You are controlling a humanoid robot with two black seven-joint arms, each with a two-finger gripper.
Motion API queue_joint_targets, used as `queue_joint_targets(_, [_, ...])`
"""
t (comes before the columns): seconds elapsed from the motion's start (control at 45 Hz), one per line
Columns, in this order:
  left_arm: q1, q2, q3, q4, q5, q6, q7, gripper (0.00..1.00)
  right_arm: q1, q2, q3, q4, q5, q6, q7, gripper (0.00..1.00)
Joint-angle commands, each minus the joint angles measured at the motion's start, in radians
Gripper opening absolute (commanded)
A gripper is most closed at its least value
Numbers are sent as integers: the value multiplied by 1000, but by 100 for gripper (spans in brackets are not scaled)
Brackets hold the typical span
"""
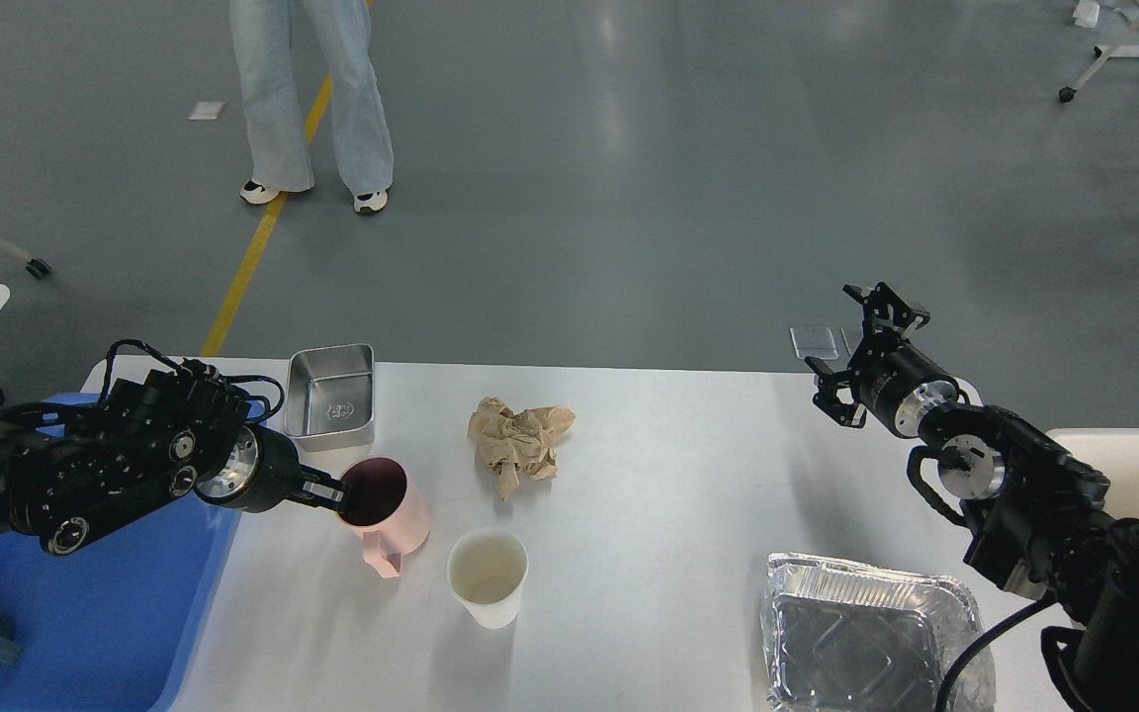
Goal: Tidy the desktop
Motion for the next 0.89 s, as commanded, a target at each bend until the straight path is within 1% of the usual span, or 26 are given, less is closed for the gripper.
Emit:
queue_joint_targets(0.0, [-6, -21, -2, 2, -2, -8, 0, 0, -1, -1, 0, 0, 0, 0, 0, 100])
queue_joint_targets(0.222, [-20, -26, -5, 2, -4, -15, 0, 0, -3, -3, 0, -2, 0, 0, 0, 100])
queue_joint_targets(0.289, [-23, -26, -10, 2, -7, -30, 0, 0, -3, -3, 0, 0, 0, 0, 0, 100])
queue_joint_targets(0.4, [-67, -18, -12, -2, -19, -90, -4, 0, -3, -3, 0, 0, 0, 0, 0, 100])
queue_joint_targets(0.533, [-138, 16, -16, -21, -21, -214, -13, 0, 0, -3, 0, 0, 0, 0, 0, 100])
queue_joint_targets(0.622, [-173, 51, -36, -50, -30, -279, -12, 0, 3, -1, 0, 0, 0, 0, 0, 100])
queue_joint_targets(0.734, [-216, 97, -50, -78, -34, -307, -7, 0, 2, -1, 0, 0, 0, 0, 0, 100])
queue_joint_targets(0.867, [-268, 167, -68, -101, -65, -310, -3, 2, 2, -3, 0, 1, 0, 0, 2, 100])
